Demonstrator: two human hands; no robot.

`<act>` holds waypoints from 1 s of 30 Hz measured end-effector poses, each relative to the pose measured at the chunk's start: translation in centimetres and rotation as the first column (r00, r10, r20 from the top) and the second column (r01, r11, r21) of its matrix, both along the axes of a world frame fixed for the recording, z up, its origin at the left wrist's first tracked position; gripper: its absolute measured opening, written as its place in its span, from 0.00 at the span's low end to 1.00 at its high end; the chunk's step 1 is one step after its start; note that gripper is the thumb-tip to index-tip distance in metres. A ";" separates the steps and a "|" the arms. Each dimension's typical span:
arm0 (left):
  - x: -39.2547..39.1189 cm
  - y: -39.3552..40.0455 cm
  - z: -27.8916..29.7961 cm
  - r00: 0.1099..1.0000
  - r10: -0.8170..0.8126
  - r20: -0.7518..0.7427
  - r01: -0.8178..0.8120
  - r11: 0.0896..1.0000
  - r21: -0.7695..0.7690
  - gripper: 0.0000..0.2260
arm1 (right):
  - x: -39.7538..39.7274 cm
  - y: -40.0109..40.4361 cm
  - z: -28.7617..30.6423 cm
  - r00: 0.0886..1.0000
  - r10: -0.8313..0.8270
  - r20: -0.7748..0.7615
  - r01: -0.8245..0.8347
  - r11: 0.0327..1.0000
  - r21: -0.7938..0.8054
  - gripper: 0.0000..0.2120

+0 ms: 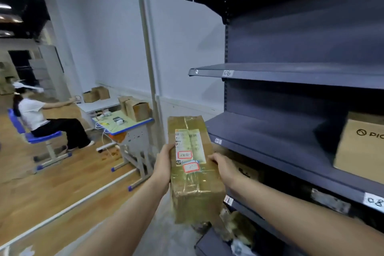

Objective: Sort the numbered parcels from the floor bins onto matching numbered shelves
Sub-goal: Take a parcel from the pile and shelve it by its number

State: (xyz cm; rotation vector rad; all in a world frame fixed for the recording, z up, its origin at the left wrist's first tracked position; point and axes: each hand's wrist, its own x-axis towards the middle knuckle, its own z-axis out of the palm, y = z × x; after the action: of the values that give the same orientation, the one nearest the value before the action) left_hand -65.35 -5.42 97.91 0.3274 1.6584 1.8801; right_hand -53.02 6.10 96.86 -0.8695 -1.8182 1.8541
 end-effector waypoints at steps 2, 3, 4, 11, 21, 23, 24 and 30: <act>-3.8 2.1 1.0 0.998 -0.057 0.017 0.057 0.998 -0.009 0.21 | -2.4 1.3 1.0 0.997 -0.077 -0.005 0.077 0.997 -0.015 0.13; -5.4 3.1 1.7 0.996 -0.087 0.027 0.087 0.996 -0.016 0.21 | -3.7 1.9 1.7 0.993 -0.115 -0.003 0.115 0.993 -0.015 0.13; -7.1 4.3 2.4 0.991 -0.130 0.032 0.130 0.991 -0.007 0.21 | -4.8 2.4 2.5 0.987 -0.163 -0.015 0.163 0.987 -0.012 0.13; -14.4 12.2 6.6 0.899 -0.436 0.046 0.432 0.899 0.073 0.16 | -10.9 7.7 6.2 0.912 -0.400 -0.096 0.406 0.912 0.052 0.10; -19.7 22.6 7.0 0.792 -0.606 0.066 0.589 0.789 0.174 0.17 | -15.5 16.3 7.8 0.840 -0.529 -0.120 0.541 0.833 0.117 0.14; -20.4 24.3 6.9 0.777 -0.627 0.054 0.609 0.771 0.186 0.18 | -16.0 17.4 7.9 0.832 -0.540 -0.130 0.552 0.829 0.091 0.13; -20.7 25.1 7.0 0.769 -0.637 0.048 0.619 0.762 0.192 0.18 | -16.3 17.9 7.9 0.835 -0.535 -0.129 0.546 0.834 0.083 0.12; -21.8 29.6 5.1 0.729 -0.683 0.051 0.674 0.728 0.123 0.17 | -17.5 20.5 5.7 0.836 -0.544 -0.066 0.546 0.838 0.010 0.11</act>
State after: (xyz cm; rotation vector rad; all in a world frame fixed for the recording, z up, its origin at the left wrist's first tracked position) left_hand -87.13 24.19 103.03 0.7652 1.1474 1.3746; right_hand -70.55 26.63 102.53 -1.1614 -1.3584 1.4611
